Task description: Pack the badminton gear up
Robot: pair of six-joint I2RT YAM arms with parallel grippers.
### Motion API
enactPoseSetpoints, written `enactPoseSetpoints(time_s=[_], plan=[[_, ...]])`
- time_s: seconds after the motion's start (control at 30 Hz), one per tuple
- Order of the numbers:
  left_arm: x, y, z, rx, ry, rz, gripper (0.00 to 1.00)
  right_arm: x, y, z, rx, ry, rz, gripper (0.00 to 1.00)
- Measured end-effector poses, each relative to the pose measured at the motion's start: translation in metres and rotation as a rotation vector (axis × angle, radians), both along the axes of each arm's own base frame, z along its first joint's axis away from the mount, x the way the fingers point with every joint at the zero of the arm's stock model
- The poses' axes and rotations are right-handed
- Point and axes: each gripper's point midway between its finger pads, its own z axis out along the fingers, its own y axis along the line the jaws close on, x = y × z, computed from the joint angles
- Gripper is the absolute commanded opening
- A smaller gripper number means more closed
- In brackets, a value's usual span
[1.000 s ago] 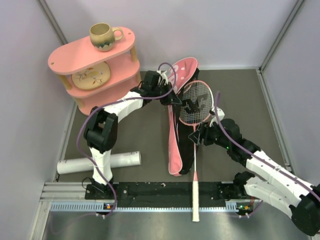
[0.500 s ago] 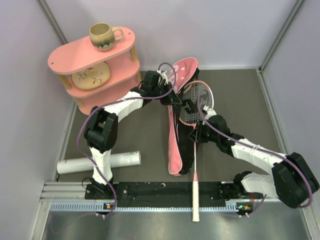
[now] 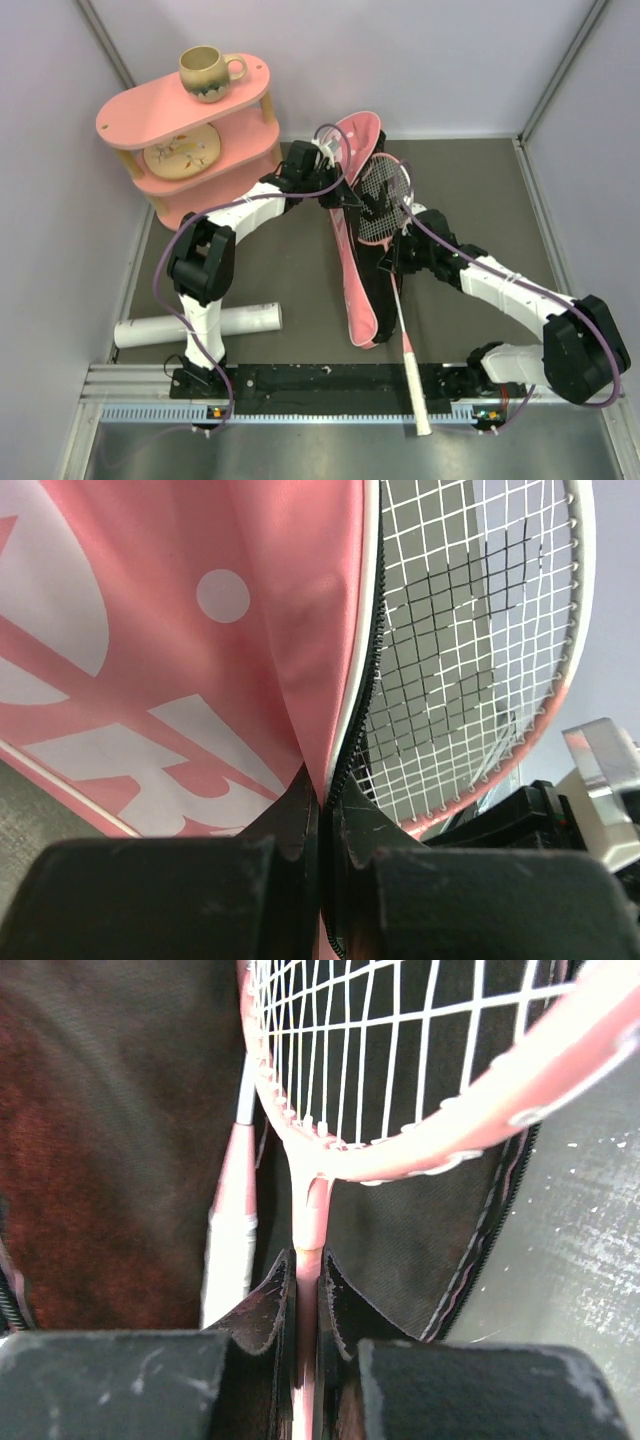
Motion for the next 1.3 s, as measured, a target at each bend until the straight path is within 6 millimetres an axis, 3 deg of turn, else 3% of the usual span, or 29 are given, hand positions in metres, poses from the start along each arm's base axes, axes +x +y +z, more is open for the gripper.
enactPoseSetpoints(time_s=[0.17,0.47,0.8,1.3], plan=[[0.001,0.000,-0.001,0.009,-0.012,0.004,0.00,0.001,0.009,0.014,0.005,0.068,0.026,0.00],[-0.010,-0.012,-0.002,0.019,-0.015,-0.022,0.00,0.026,0.025,0.011,0.041,0.199,0.015,0.00],[-0.038,-0.032,0.005,-0.007,-0.022,-0.095,0.00,0.075,0.027,0.017,0.120,0.200,-0.027,0.00],[-0.065,-0.030,0.020,-0.124,-0.005,-0.084,0.00,0.141,0.024,0.027,0.143,0.012,-0.187,0.00]])
